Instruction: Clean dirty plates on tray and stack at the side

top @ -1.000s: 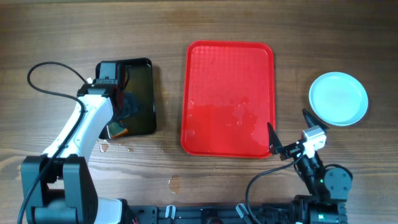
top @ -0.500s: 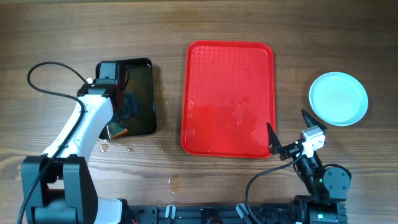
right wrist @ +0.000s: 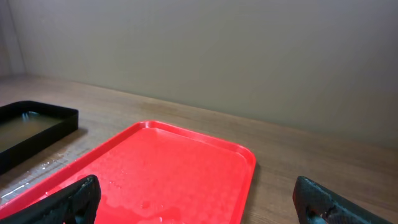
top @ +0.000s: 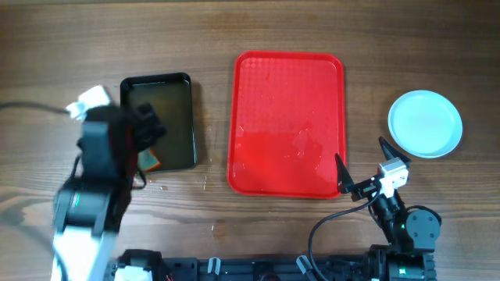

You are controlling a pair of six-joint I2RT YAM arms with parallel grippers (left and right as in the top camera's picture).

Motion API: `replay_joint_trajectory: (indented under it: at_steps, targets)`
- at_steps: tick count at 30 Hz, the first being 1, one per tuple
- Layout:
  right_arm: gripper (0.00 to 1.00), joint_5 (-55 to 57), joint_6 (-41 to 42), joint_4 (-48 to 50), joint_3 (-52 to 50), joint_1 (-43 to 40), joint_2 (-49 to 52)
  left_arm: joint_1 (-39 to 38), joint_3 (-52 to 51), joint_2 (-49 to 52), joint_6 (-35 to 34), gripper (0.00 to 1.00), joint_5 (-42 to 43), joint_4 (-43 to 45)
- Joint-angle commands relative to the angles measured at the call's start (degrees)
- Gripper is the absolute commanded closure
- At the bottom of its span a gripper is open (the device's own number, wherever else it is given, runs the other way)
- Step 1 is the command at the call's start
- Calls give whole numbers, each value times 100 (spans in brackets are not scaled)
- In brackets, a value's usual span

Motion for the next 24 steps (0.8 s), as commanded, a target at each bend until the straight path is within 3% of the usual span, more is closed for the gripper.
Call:
replay_joint_trajectory:
  at_steps: [1, 5, 12, 24]
  targets:
    - [0, 39, -13, 31, -7, 17, -72, 260, -852, -1419, 157, 0, 511, 896]
    - [0, 39, -13, 31, -7, 17, -72, 444, -2177, -2865, 592, 0, 1097, 1915]
    - [0, 39, -13, 31, -7, 17, -72, 439, -4205, -4811, 588, 0, 1274, 3309]
    - [0, 39, -13, 31, -7, 17, -72, 223, -5364, -5154, 588, 0, 1318, 3620]
